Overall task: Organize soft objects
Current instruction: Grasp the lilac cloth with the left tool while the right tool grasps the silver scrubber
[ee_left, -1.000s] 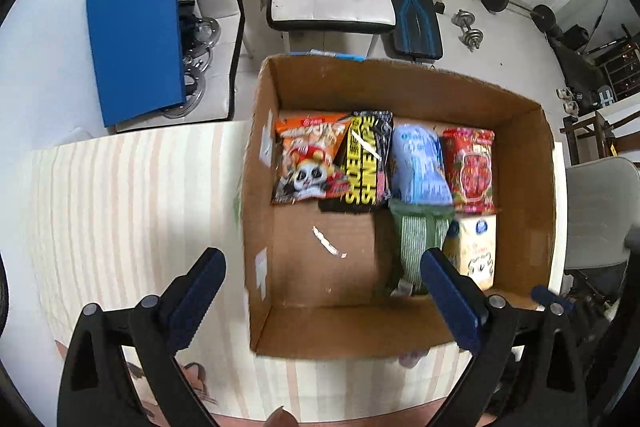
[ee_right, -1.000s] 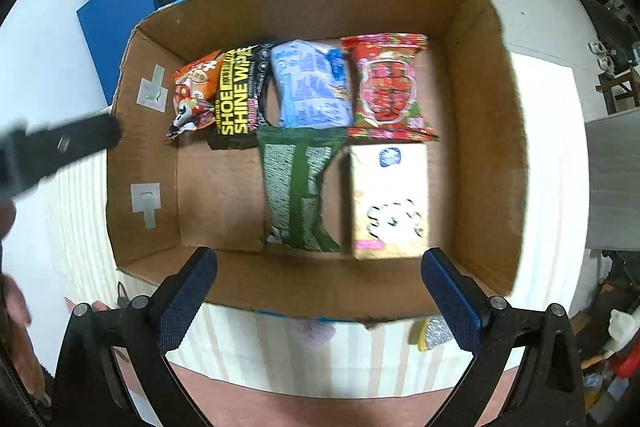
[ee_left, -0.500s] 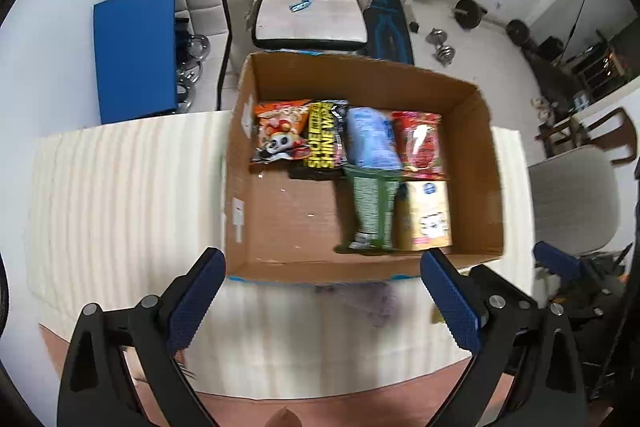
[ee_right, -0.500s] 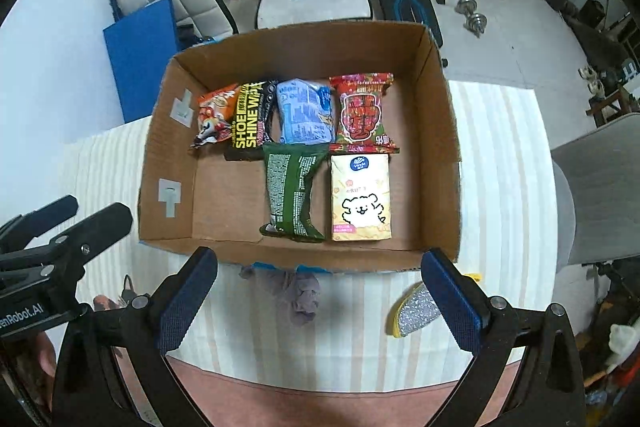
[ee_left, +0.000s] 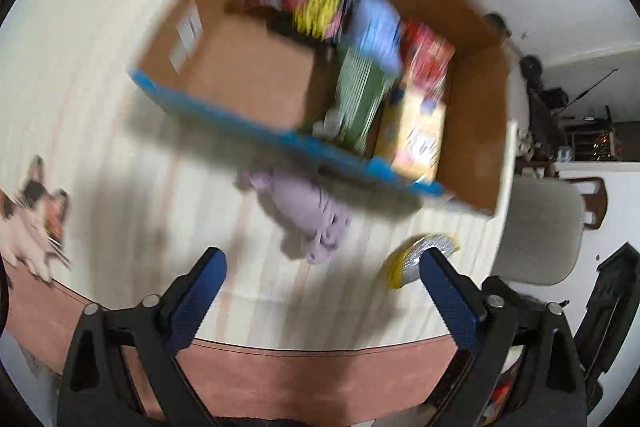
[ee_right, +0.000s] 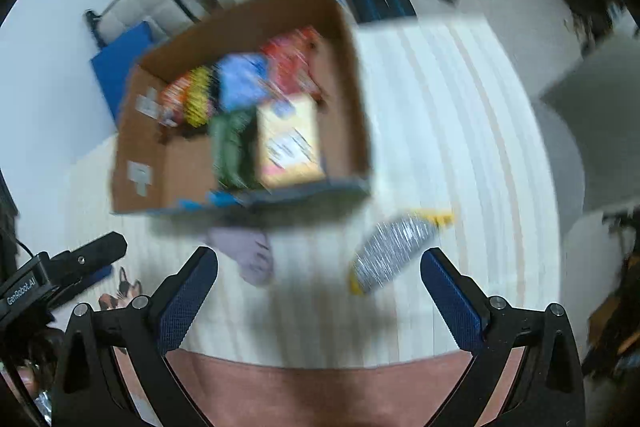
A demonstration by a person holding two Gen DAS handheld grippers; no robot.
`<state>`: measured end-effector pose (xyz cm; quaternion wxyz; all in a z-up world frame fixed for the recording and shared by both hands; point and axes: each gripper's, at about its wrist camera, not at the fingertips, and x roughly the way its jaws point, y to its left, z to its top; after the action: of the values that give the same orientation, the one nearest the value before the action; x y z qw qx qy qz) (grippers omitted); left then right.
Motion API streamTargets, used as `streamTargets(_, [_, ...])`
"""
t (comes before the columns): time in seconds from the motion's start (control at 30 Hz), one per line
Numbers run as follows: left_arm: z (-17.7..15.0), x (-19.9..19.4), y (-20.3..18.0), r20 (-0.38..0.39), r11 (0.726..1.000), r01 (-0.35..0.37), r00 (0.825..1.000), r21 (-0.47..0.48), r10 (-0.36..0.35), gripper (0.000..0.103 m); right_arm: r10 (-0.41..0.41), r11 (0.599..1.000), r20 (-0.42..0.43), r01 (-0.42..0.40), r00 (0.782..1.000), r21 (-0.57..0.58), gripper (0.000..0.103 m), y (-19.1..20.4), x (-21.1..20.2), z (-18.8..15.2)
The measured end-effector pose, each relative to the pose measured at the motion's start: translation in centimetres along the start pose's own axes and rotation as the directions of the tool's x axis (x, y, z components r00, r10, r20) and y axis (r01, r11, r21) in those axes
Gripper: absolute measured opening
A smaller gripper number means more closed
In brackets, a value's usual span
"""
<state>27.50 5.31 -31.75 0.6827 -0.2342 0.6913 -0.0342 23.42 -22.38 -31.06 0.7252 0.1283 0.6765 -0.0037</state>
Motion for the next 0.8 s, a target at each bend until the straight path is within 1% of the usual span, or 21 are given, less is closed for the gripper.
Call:
streamTargets(0.03, [-0.1, 1.6, -0.4, -0.015, 0.999, -0.028, 0.999, 0.014, 0.029, 0.090, -0.001, 1.000, -0.019, 0.001, 1.000, 0.015, 0.085, -0.7, 0.8, -0.4])
streamTargets(0.07, [-0.2, 2.7, -0.7, -0.027, 0.999, -0.043, 0.999, 0.023, 0.044, 0.090, -0.006, 0.999, -0.039, 0.007, 0.999, 0.032, 0.079, -1.6, 1.9, -0.8])
streamTargets(0.1, [-0.2, 3.8, -1.0, -0.040, 0.999, -0.047, 0.998, 0.024, 0.048, 0.090, -0.014, 0.999, -0.054, 0.016, 0.998, 0.048, 0.076, -2.5, 3.0, -1.3])
streamTargets(0.2, [-0.1, 6.5, -1.5, -0.061, 0.998, -0.057, 0.997, 0.005, 0.057, 0.090, -0.018, 0.995, -0.061, 0.024, 0.998, 0.093, 0.076, -4.5, 5.1, -2.4])
streamTargets(0.27, [0.1, 7.8, -1.8, -0.062, 0.998, -0.070, 0.996, -0.002, 0.070, 0.090, 0.002, 0.991, -0.063, 0.006, 0.998, 0.131, 0.076, -5.5, 6.1, -2.8])
streamTargets(0.43, [0.3, 10.2, -1.7, -0.055, 0.991, -0.135, 0.989, -0.008, 0.135, 0.090, 0.042, 0.981, -0.074, -0.027, 0.996, 0.194, 0.076, -6.8, 7.9, -2.8])
streamTargets(0.53, [0.0, 11.1, -1.1, -0.053, 0.980, -0.200, 0.978, 0.003, 0.200, 0.090, 0.040, 0.978, -0.074, -0.024, 0.996, 0.207, 0.076, -6.8, 8.7, -2.4])
streamTargets(0.63, [-0.8, 11.0, 0.4, -0.064, 0.967, -0.252, 0.965, 0.023, 0.253, 0.090, 0.021, 0.980, -0.086, -0.003, 0.996, 0.199, 0.076, -6.3, 9.8, -2.0])
streamTargets(0.7, [-1.6, 10.2, 2.0, -0.069, 0.959, -0.282, 0.957, 0.022, 0.283, 0.090, 0.009, 0.982, -0.090, 0.008, 0.996, 0.191, 0.076, -6.1, 10.4, -1.7])
streamTargets(0.8, [-2.7, 8.2, 4.3, -0.067, 0.960, -0.281, 0.958, -0.007, 0.280, 0.090, -0.005, 0.983, -0.096, 0.022, 0.995, 0.181, 0.076, -5.9, 10.9, -1.7])
